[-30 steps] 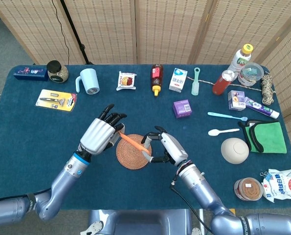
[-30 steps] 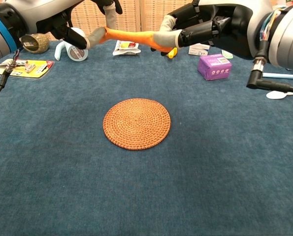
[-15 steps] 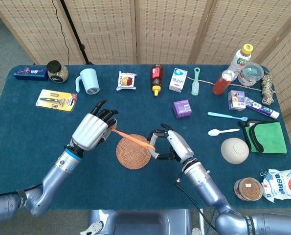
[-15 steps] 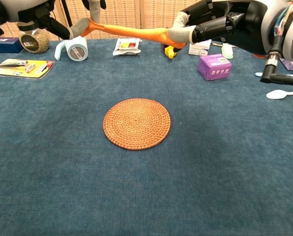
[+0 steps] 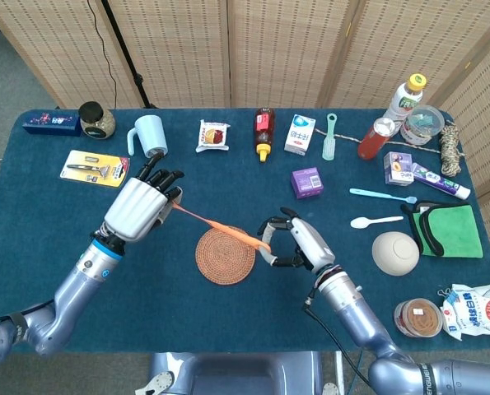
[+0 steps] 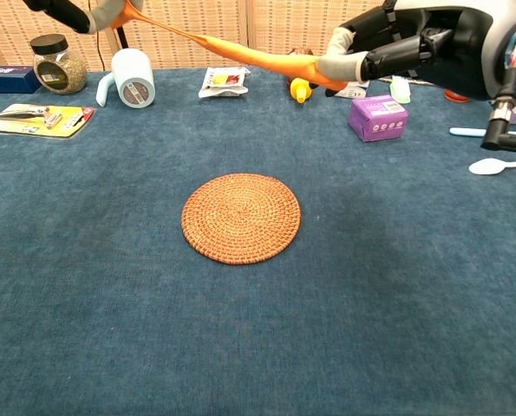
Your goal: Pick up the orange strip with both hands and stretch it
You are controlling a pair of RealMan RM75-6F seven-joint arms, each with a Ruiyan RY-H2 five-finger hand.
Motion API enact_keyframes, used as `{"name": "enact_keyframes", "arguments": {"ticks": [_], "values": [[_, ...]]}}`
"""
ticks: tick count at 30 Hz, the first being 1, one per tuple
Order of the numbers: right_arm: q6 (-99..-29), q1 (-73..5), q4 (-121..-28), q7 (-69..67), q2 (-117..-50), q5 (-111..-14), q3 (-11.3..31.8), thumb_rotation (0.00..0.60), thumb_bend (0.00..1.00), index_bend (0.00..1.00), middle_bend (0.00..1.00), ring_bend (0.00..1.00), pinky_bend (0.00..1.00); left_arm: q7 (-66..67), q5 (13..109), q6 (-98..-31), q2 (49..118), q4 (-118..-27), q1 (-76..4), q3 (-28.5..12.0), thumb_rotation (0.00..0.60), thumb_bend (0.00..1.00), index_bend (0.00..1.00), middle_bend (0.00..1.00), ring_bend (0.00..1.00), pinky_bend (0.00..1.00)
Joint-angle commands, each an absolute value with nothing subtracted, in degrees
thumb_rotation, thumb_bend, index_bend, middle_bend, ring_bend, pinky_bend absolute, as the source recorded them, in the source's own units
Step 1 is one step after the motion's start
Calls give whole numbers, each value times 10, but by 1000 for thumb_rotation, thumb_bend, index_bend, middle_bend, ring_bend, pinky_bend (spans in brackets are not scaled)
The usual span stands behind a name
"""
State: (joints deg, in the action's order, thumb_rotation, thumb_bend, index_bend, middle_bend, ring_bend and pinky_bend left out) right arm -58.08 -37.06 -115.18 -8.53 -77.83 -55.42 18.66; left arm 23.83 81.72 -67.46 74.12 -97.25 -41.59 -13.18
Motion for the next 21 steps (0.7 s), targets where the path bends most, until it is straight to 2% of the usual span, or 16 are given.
{"name": "enact_keyframes", "arguments": {"ticks": [1,21], "values": [[-581,-368,-1151,-89,-774,-556,186,600,514,713,408,364,42,236,817,-677,732,-972,-413,-132,600,547,637,293,309,95],[-580,-352,-1142,-106,-756,-566,178,600,514,714,408,364,43,220,815,-694,693,-964,-401,-137,600,547,637,294,309,95]]}}
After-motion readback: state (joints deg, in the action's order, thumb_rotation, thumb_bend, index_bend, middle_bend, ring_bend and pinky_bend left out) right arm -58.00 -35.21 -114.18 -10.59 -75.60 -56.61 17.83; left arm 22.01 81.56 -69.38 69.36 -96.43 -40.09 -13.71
